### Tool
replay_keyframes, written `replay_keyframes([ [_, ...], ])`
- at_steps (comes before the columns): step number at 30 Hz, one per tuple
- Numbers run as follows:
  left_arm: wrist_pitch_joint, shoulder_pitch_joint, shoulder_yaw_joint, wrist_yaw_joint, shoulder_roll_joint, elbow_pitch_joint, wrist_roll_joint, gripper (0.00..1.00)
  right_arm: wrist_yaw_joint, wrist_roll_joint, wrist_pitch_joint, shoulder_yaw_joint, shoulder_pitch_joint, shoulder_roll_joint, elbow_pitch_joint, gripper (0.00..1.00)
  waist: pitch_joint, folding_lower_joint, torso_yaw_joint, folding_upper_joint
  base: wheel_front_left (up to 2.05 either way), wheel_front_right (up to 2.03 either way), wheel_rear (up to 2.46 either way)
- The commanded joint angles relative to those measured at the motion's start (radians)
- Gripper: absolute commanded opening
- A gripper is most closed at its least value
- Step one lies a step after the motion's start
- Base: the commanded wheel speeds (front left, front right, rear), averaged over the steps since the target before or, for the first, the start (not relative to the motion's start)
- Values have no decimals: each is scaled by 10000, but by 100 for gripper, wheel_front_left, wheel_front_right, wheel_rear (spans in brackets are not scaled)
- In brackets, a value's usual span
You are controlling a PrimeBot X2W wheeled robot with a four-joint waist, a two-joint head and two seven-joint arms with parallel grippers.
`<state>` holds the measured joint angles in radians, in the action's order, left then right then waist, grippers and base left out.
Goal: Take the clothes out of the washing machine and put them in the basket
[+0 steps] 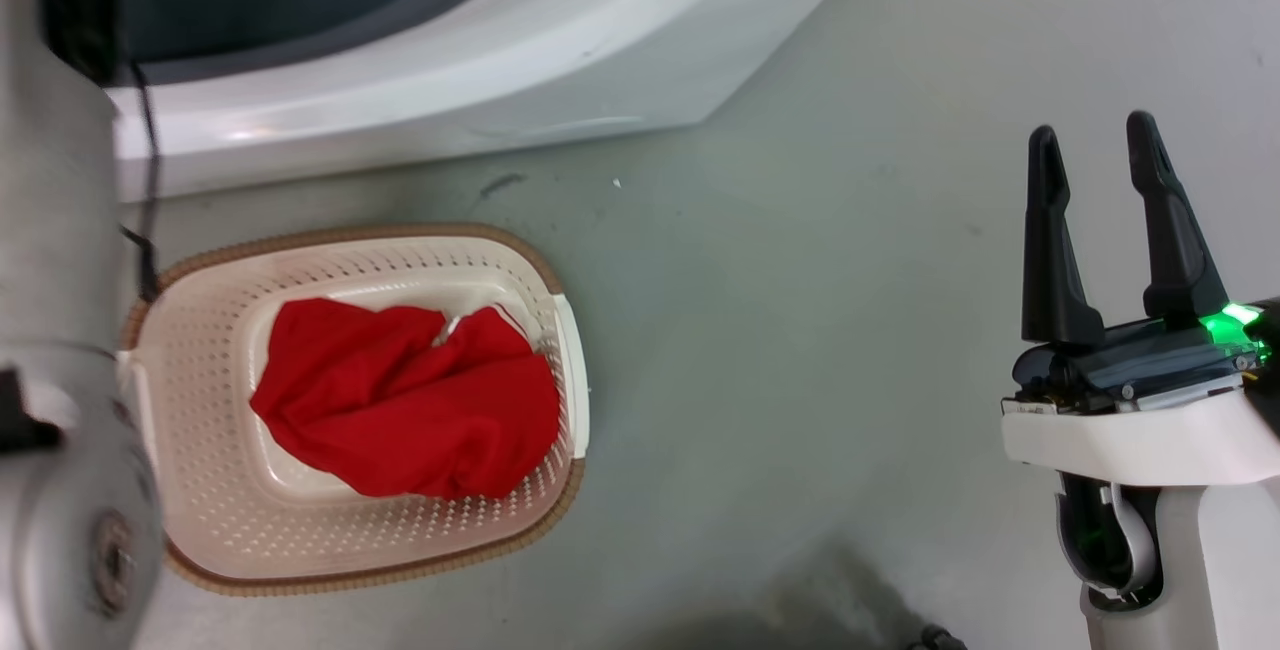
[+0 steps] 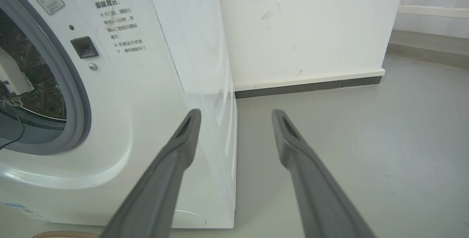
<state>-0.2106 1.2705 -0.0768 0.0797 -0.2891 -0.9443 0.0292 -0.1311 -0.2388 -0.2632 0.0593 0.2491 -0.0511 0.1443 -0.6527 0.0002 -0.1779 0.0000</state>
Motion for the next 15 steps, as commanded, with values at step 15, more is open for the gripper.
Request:
replay_keyframes([
  [15, 3458, 4488, 610, 207, -1354, -2673, -352, 100, 7, -507, -23, -2, 665, 15, 763, 100, -2211, -2, -835, 0, 0, 0, 0],
])
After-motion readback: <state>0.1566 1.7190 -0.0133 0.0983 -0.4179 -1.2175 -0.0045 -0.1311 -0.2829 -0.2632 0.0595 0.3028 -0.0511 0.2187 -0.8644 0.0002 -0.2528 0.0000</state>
